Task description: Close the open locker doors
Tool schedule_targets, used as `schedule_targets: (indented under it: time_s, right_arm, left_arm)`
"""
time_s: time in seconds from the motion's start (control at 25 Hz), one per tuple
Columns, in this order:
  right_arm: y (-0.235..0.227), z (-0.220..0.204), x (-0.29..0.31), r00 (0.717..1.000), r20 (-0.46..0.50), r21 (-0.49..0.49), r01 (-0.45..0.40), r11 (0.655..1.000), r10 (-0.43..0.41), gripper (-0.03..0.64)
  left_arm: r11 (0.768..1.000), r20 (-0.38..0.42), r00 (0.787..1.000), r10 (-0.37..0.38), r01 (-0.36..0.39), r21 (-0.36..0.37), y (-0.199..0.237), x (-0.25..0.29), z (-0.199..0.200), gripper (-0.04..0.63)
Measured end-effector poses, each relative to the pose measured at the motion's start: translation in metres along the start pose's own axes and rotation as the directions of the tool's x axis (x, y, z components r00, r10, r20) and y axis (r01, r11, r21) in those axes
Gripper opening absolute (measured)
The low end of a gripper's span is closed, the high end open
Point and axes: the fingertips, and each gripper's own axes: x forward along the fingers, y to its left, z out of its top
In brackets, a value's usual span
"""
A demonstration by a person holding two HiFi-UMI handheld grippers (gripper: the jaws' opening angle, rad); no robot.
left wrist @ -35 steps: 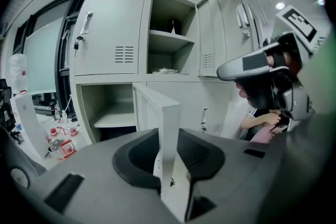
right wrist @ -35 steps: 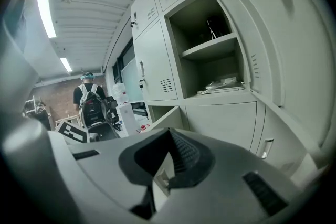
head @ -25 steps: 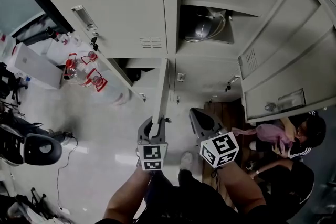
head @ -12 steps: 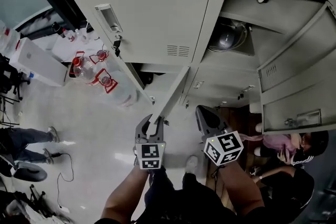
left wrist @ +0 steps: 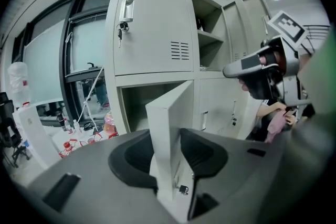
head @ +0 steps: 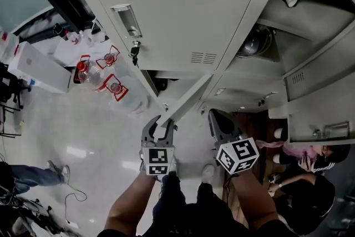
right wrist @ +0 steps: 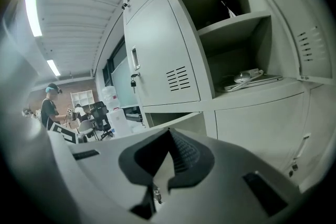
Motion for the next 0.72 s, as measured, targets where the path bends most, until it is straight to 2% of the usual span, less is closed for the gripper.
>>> schedule_targets:
  time_s: [0.48, 0.72]
  right_arm:
    - [0.011, -0.007, 0.024, 0.999, 0.01, 0.047, 0.031, 0.998, -0.031, 0.0]
    - [0.012, -0.008, 0.031, 0.999, 0.015, 0.064, 0.044, 0.997, -0.045, 0.0]
  left_arm:
    - [0.999, 0.002, 1.0, -0.012, 0.012, 0.038, 0.041, 0.024, 0.008, 0.179]
    - [1.0, -0.001, 1.0, 0.014, -0.014, 0.019, 0.062, 0.039, 0.013, 0.192]
